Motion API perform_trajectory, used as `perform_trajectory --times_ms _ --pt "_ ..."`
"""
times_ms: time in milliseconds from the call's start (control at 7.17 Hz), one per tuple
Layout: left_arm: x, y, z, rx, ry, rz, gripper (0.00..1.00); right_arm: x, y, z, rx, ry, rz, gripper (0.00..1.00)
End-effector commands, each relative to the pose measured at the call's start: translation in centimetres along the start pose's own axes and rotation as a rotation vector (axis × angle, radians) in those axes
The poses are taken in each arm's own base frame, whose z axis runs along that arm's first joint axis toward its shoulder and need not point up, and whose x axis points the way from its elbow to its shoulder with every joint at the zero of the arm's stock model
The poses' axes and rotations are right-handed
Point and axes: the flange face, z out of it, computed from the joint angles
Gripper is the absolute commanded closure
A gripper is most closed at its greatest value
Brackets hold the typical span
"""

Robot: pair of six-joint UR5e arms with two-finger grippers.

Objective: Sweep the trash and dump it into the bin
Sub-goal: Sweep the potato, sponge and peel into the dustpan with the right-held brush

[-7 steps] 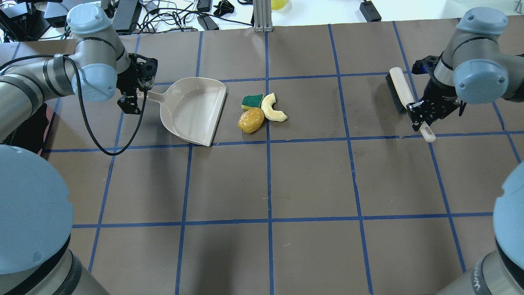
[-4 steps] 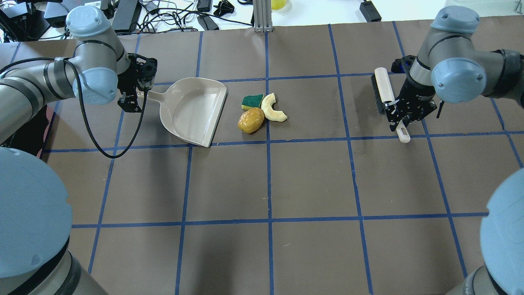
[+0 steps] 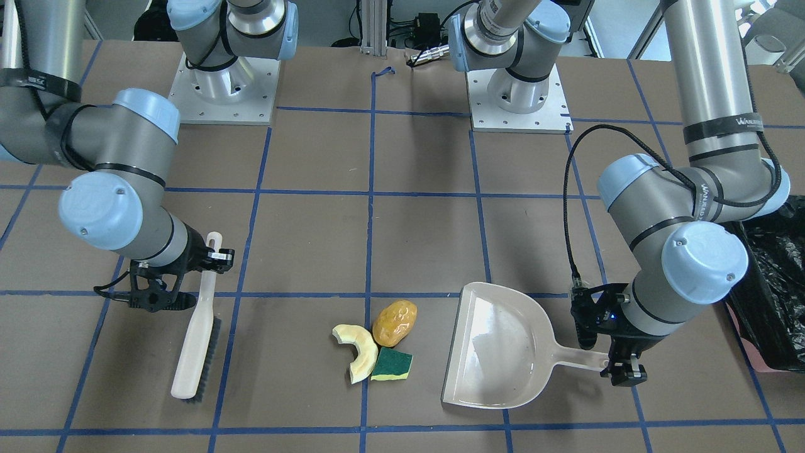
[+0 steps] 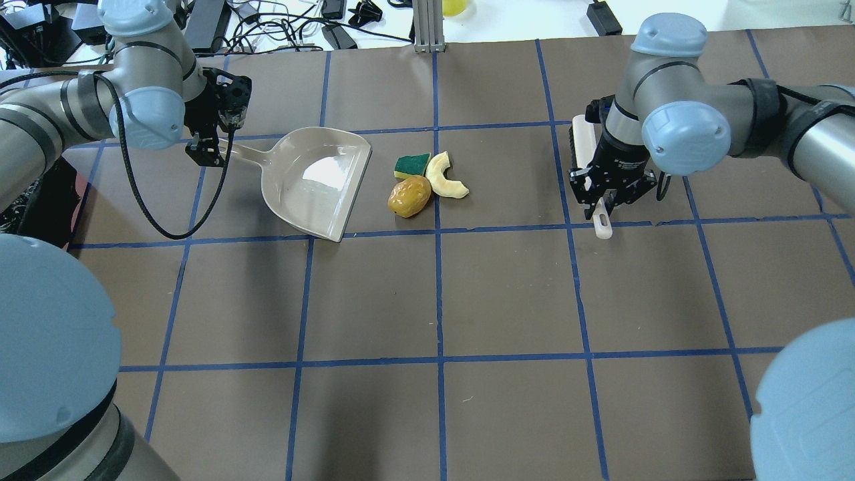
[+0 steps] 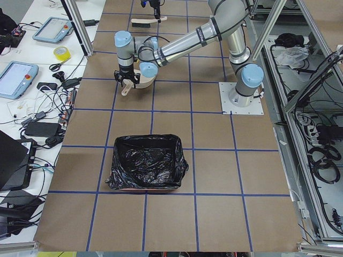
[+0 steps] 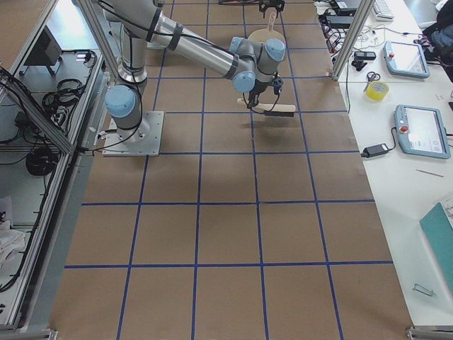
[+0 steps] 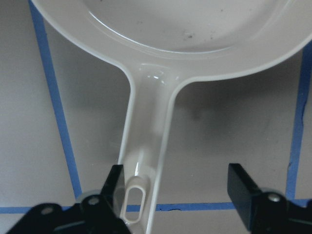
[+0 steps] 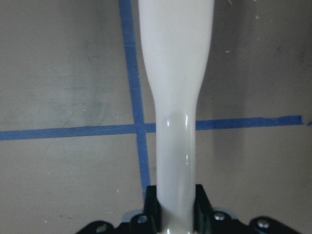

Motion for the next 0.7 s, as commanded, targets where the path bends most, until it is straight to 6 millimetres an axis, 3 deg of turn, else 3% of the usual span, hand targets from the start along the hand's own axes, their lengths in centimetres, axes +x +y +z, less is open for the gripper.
perform_trajectory --times_ms 0,558 --pt "-0.5 0.4 0.5 0.003 0.001 0.005 0.2 -5.1 1.5 0.4 -0.004 0.0 0.028 1.0" --pt "-0.4 0.3 1.5 0.007 0.017 0.003 0.19 -12.2 4.3 1.6 -0.014 0.006 -0.022 1.0"
